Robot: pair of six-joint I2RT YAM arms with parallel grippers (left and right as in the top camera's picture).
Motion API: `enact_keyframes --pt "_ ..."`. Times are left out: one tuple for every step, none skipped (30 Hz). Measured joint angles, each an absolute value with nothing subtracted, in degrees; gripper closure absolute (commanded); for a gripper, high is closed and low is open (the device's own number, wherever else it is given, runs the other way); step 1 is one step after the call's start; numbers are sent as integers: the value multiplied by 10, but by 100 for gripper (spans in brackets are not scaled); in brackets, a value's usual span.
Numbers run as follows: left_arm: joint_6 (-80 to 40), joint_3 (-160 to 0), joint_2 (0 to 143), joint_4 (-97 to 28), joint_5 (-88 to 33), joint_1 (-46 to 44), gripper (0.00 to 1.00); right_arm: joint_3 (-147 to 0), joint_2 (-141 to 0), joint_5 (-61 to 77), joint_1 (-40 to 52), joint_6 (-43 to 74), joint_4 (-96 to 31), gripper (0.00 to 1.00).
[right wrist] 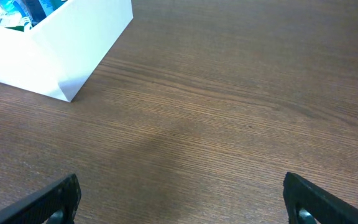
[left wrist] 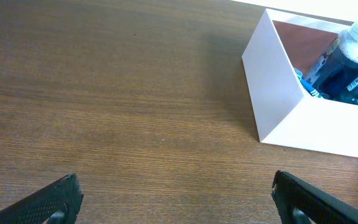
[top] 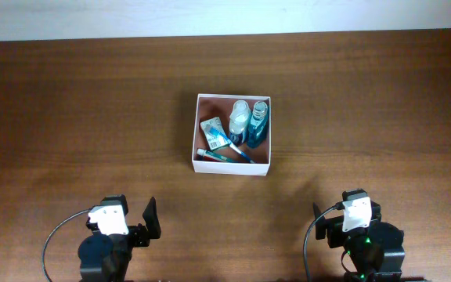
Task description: Pack container
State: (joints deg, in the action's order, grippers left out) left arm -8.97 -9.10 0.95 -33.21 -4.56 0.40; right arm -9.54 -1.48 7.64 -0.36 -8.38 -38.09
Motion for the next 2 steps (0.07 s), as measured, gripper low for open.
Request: enact_keyframes --pt "-90 -91 10 -332 -46 4 1 -95 -15 76 -4 -84 -381 1" --pt "-90 -91 10 -332 -46 4 1 -95 -15 76 -4 -84 -381 1"
